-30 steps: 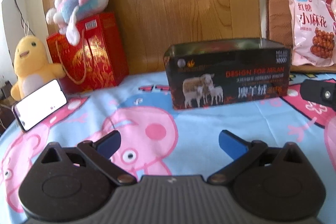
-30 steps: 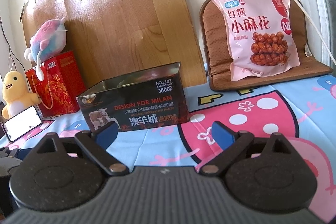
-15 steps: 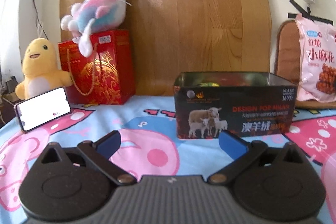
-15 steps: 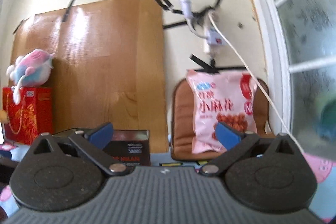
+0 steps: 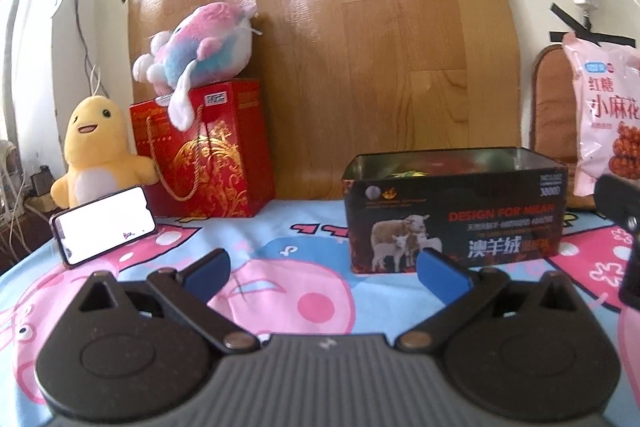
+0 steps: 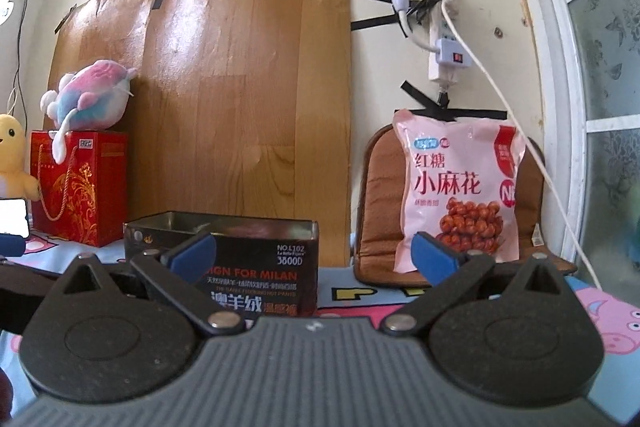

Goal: Organize snacks

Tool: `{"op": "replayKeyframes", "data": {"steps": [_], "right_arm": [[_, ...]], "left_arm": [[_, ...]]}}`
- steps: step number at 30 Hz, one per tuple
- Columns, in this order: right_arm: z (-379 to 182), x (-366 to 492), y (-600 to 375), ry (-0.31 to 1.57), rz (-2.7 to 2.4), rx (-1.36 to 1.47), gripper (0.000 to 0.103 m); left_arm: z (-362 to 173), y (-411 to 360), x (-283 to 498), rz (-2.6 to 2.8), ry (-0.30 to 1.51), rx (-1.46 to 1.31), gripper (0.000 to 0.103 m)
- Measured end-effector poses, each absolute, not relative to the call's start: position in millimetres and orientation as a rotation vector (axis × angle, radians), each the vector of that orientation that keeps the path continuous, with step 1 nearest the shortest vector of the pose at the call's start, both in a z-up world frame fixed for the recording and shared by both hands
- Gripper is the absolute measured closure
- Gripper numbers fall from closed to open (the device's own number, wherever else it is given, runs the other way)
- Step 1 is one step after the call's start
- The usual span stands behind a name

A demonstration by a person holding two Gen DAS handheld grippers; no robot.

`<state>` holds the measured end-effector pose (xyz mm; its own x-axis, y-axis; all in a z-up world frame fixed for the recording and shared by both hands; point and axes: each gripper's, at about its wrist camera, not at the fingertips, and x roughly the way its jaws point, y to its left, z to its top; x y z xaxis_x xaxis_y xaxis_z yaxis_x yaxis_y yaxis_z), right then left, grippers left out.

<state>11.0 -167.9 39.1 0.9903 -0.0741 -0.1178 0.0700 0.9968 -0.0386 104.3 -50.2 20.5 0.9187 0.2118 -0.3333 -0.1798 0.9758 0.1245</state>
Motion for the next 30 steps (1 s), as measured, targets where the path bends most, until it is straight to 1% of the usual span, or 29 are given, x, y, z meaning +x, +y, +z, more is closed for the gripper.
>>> {"op": "replayKeyframes", "data": {"steps": [7,17,30], "right_arm": [[38,19,-169,0.185,-0.013,-0.017,0.0],[37,25,-173,0.292,0.076,0.032,0.0],[36,30,-187,0.343,0.09,0.13,0.0]], "left_arm": [[19,-47,108,0.202,0.379,0.088,0.0],[26,-53,110,0.164,0.491,0.154,0.0],[48,-55,106,0.191,0.491,0.192,0.0]]}}
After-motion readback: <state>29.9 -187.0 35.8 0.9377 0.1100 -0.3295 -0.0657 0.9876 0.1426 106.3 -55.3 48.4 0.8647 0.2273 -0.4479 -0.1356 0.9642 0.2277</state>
